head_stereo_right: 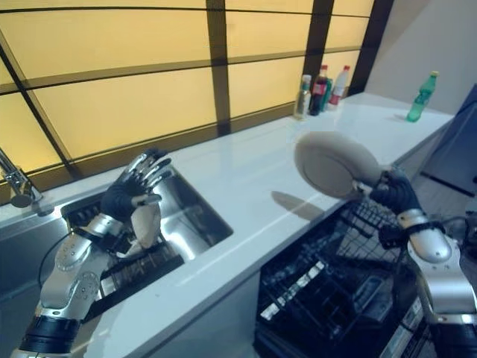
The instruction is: Pick up plates and place into dishwasher.
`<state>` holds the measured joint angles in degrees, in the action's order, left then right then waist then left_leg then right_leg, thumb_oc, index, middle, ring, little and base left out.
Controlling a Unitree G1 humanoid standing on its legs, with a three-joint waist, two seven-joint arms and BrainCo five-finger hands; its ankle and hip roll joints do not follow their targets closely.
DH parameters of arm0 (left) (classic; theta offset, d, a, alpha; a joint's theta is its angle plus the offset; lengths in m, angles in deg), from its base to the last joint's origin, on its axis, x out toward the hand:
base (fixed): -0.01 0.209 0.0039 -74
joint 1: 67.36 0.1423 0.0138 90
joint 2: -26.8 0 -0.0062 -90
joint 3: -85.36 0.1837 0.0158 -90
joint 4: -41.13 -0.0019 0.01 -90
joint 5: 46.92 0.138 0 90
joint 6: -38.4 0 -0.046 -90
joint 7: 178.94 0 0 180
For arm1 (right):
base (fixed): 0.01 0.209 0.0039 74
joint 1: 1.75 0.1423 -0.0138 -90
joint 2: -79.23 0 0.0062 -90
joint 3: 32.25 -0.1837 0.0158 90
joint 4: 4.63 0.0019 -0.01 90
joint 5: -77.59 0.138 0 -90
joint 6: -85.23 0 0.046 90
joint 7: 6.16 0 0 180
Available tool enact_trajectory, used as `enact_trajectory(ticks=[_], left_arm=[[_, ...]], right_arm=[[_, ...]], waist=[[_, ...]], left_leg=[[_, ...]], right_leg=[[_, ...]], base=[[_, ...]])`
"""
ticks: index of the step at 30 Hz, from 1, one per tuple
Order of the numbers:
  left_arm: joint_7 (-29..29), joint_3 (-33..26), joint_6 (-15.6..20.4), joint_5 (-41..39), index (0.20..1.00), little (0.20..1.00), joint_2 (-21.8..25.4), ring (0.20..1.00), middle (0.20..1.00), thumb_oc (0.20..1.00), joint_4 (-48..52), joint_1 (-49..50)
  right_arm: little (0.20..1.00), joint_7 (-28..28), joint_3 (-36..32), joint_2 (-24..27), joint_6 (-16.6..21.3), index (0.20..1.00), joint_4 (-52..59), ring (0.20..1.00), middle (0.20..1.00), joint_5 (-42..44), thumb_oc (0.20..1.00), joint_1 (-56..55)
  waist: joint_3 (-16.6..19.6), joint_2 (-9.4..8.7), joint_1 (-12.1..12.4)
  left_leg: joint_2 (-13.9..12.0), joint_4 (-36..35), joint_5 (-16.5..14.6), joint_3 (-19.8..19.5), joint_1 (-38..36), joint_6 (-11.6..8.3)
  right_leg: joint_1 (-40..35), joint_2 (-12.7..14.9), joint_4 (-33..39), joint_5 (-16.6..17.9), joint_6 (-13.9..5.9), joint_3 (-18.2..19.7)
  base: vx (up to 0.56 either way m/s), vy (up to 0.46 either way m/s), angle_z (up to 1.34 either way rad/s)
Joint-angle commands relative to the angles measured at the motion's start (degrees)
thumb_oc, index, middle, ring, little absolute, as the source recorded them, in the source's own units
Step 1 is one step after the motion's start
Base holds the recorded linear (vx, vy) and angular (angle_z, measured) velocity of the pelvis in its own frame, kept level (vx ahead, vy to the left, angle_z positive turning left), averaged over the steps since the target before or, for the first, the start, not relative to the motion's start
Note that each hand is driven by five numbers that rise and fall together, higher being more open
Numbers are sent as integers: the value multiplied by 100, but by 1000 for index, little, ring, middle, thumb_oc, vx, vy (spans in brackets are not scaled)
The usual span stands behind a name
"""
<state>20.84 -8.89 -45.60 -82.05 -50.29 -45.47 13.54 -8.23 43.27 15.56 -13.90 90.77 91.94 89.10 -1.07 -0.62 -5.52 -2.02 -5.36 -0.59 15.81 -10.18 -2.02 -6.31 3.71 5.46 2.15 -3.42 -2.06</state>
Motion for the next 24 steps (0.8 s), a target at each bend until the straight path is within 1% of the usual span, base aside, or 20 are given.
enact_trajectory(ticks=[1,8,13,20,24], left_arm=[[-18,-273,384,-260,1000,1000,344,1000,1000,1000,-293,-71],[81,-552,410,-239,1000,1000,289,1000,1000,1000,-380,128],[121,-650,368,-136,1000,1000,237,1000,1000,1000,-449,280],[196,-674,353,-72,1000,1000,182,1000,1000,1000,-511,443],[171,-641,351,-1,1000,1000,134,1000,1000,1000,-479,577]], right_arm=[[200,347,-694,-66,234,200,-124,200,200,-252,200,134],[200,297,-622,-443,-10,200,-467,200,200,-341,200,-213],[200,119,-515,-770,-54,200,-763,200,200,-317,200,-437],[200,-104,-226,-1027,-109,200,-1113,200,200,-364,200,-607],[200,-256,31,-1123,-172,200,-1329,200,200,-373,200,-685]], waist=[[176,-6,-56],[147,55,-129],[112,84,-162],[31,96,-124],[-37,92,-61]], left_leg=[[240,36,-574,-68,66,247],[274,36,-586,1,74,278],[278,36,-594,48,85,286],[299,36,-579,28,116,291],[297,36,-555,6,138,286]], right_leg=[[272,-5,-46,-162,-295,-263],[348,12,-46,-113,-318,-184],[390,34,-46,-85,-339,-186],[431,71,-46,-62,-359,-264],[430,86,-46,-63,-362,-332]], base=[[13,-19,-5],[47,-26,-11],[79,-40,-2],[61,-28,0],[67,-19,0]])
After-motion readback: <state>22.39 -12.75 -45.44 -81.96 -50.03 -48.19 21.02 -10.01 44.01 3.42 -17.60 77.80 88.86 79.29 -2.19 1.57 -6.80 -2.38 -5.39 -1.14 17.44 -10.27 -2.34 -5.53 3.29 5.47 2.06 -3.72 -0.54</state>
